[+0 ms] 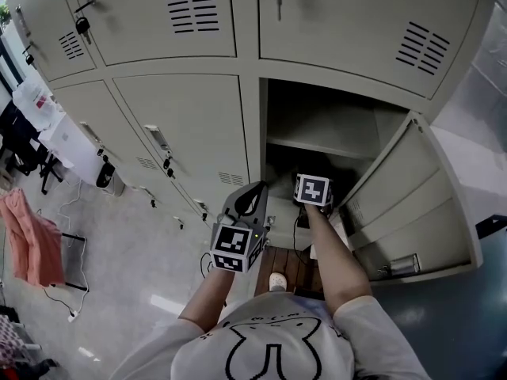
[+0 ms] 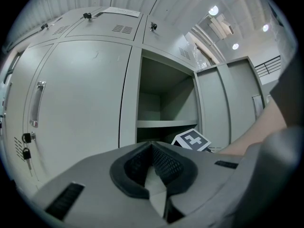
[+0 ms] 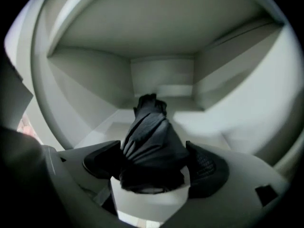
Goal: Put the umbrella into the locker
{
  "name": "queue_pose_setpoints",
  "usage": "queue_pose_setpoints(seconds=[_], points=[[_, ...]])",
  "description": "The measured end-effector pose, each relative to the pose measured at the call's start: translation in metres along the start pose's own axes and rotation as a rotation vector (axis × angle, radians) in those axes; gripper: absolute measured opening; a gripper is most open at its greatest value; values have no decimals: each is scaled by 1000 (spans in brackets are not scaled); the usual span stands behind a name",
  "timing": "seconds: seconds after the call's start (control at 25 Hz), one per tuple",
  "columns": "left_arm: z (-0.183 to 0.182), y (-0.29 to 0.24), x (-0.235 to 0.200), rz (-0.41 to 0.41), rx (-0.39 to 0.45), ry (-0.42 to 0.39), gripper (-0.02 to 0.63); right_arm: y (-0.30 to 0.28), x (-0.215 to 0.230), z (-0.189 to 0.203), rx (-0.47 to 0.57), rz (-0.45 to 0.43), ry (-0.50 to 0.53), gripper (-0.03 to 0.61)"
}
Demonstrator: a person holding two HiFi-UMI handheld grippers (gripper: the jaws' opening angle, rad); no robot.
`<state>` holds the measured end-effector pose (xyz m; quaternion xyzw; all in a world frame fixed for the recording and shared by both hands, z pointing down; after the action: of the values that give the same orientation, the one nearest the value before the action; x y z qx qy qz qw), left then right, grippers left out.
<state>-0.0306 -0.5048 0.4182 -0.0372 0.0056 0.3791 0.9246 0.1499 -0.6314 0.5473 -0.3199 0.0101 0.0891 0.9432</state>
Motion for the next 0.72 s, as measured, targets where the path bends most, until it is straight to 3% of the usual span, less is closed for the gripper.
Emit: queue_pose_setpoints(seconds=[0.2,0.4,0.48,0.68,0.72], points=[[8,14,3,-4,-1,31,0,30,6,2,109,3,-34,407],[9,26,11,18,-6,45,0,69,9,6,142,-28,-62,384],[9,32,16,28,-4,48,0,87,8,8,167,-35,-41,330],[12,44,29,51,7,60,0,135,12,11,265,14,-7,4],[13,46,32,58,5,65,0,145,12,12,282,1,-18,-9]])
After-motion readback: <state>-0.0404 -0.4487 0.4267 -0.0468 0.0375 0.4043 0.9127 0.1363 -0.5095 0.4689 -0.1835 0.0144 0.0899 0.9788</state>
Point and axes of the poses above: the fingertips, and each gripper's own axes: y backward along the fingers, x to its right, z out of its underside, the point moved 6 cm from there along y, backward along the fingers, and after that the axes turned 13 degrees about z, right-handed, at the moved point
